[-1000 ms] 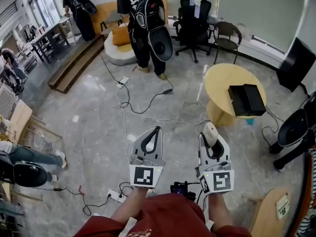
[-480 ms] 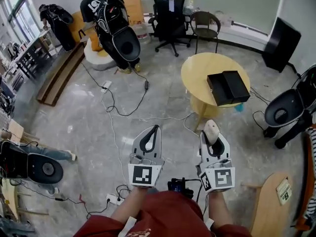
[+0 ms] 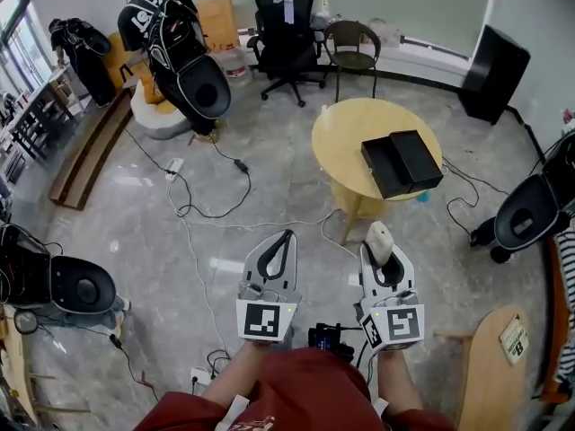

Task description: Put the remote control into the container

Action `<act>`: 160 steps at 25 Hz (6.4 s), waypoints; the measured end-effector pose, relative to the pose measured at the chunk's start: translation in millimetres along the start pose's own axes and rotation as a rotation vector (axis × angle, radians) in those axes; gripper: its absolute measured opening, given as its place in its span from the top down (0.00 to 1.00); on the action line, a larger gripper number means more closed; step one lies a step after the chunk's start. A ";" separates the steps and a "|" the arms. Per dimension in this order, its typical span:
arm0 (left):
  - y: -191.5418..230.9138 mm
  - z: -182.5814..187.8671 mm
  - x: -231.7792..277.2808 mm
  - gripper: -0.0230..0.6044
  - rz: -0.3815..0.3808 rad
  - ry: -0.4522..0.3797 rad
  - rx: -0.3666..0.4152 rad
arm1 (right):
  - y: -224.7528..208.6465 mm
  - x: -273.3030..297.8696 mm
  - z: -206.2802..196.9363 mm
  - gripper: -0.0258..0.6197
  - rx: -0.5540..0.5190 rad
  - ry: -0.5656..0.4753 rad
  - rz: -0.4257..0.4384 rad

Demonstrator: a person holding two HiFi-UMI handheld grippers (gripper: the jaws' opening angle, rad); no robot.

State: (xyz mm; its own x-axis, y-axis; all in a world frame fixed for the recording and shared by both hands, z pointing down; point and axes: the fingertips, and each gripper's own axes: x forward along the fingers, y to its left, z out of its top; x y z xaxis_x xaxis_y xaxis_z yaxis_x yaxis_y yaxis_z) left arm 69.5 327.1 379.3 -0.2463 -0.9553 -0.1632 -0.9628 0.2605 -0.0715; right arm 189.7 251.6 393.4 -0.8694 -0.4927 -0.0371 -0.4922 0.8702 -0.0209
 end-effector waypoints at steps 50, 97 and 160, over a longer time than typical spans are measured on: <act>137.3 -63.2 271.0 0.94 -0.234 -0.055 -0.076 | -78.4 275.7 -21.6 0.76 -0.063 0.042 -0.212; -44.6 -107.5 611.5 0.94 -0.804 -0.084 -0.033 | -392.5 364.1 -27.2 0.76 -0.037 0.114 -0.696; -61.9 -106.8 648.3 0.94 -0.779 -0.052 -0.197 | -425.2 379.4 -328.0 0.76 0.062 1.111 -0.420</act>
State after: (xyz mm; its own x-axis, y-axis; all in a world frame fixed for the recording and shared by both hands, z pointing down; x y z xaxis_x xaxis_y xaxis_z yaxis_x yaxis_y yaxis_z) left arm -42.5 -323.3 383.0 0.5045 -0.8436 -0.1841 -0.8591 -0.5117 -0.0095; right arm 55.2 -305.4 716.0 -0.2168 -0.4430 0.8699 -0.7711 0.6241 0.1256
